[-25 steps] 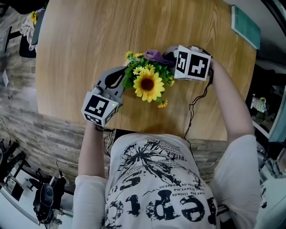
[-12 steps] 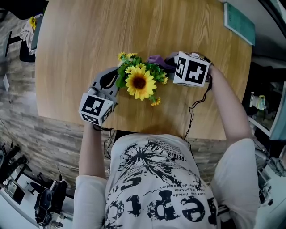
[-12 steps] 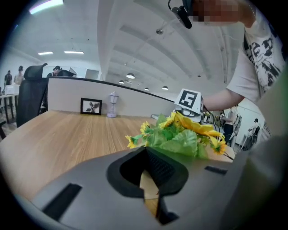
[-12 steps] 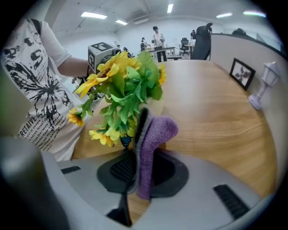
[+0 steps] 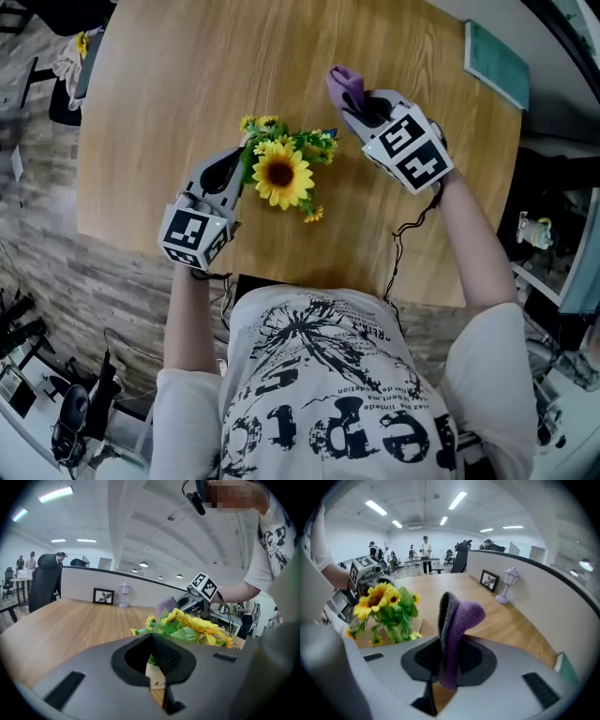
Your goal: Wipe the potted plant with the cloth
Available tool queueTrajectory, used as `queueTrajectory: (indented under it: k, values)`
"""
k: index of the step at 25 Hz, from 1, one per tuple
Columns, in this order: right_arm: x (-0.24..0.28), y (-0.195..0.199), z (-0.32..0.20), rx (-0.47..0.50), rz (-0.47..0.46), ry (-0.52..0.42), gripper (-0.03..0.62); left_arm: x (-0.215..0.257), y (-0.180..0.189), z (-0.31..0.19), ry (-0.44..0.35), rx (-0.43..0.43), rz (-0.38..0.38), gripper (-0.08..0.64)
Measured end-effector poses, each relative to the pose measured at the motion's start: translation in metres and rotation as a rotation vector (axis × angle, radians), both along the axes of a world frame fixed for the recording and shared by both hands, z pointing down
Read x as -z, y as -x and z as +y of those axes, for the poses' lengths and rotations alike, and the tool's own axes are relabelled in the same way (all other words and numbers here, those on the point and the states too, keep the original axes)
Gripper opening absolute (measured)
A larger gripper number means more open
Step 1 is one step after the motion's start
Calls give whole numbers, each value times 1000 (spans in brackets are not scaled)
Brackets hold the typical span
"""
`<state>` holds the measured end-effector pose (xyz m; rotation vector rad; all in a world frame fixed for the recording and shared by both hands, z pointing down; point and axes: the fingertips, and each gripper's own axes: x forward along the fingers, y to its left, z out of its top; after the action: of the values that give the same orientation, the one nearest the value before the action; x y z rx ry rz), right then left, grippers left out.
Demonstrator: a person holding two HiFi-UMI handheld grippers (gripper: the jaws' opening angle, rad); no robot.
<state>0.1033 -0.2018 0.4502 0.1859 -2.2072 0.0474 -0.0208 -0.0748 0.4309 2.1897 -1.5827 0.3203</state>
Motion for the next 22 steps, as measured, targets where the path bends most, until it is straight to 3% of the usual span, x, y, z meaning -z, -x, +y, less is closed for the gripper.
queueTrajectory:
  k: [4, 7, 11, 16, 22]
  values:
    - [35, 18, 2, -109, -152, 14, 75, 26, 0, 0, -58, 27, -51, 3]
    - [67, 34, 15, -155, -275, -6, 77, 48, -8, 1, -93, -40, -109, 3]
    - [108, 66, 41, -195, -404, -68, 78, 76, 9, 4, -162, -97, -100, 3]
    - [141, 95, 62, -279, -440, -143, 78, 108, 35, -3, -234, -190, -68, 3]
    - [144, 142, 79, -425, -440, -190, 78, 129, 87, -3, -293, -292, -36, 3]
